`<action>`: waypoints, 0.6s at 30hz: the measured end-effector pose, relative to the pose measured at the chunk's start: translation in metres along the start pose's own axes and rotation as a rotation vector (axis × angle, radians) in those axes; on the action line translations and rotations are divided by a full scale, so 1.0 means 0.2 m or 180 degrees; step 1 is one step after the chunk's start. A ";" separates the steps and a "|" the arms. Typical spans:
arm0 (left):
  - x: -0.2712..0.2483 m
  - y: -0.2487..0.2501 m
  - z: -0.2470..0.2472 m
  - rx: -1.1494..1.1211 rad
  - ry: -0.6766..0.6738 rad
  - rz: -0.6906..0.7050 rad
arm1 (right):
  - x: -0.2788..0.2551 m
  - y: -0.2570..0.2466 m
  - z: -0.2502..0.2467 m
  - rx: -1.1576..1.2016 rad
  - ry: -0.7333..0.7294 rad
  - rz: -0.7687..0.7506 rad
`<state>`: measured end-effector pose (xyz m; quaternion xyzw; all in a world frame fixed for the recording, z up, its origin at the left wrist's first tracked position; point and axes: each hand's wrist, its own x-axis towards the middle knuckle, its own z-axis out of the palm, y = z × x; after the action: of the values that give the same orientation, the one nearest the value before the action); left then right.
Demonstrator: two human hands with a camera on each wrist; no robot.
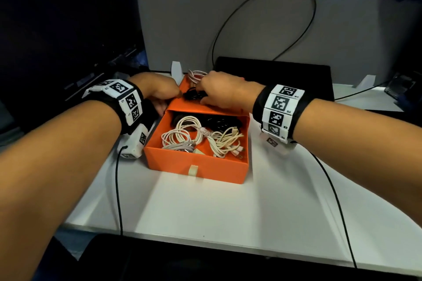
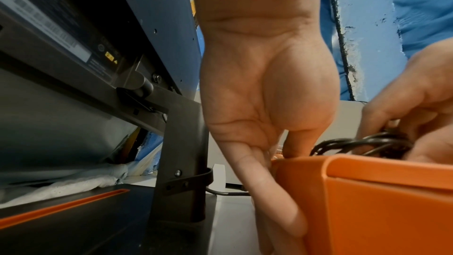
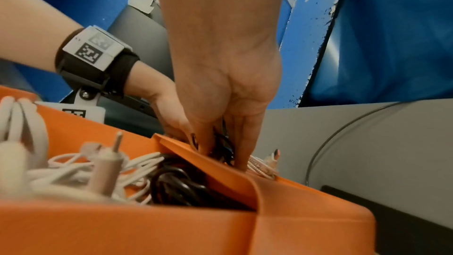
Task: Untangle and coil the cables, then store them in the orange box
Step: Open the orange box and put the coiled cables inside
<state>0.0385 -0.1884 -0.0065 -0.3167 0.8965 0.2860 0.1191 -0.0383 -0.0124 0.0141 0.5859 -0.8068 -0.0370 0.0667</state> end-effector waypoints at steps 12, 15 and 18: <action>-0.01 -0.01 -0.01 0.0051 -0.0063 0.0083 | -0.23 -0.10 -0.10 0.0223 0.0538 -0.0751; 0.00 -0.01 0.01 -0.0039 -0.0100 -0.0059 | -0.25 -0.25 -0.06 -0.0310 0.0123 -0.0970; 0.01 0.00 0.00 -0.0054 -0.0031 -0.0131 | -0.24 -0.34 0.06 -0.0685 -0.0255 -0.1193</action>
<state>0.0374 -0.1895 -0.0084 -0.3347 0.8868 0.2927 0.1265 0.0380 0.0117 -0.0100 0.7132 -0.6772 -0.1578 0.0887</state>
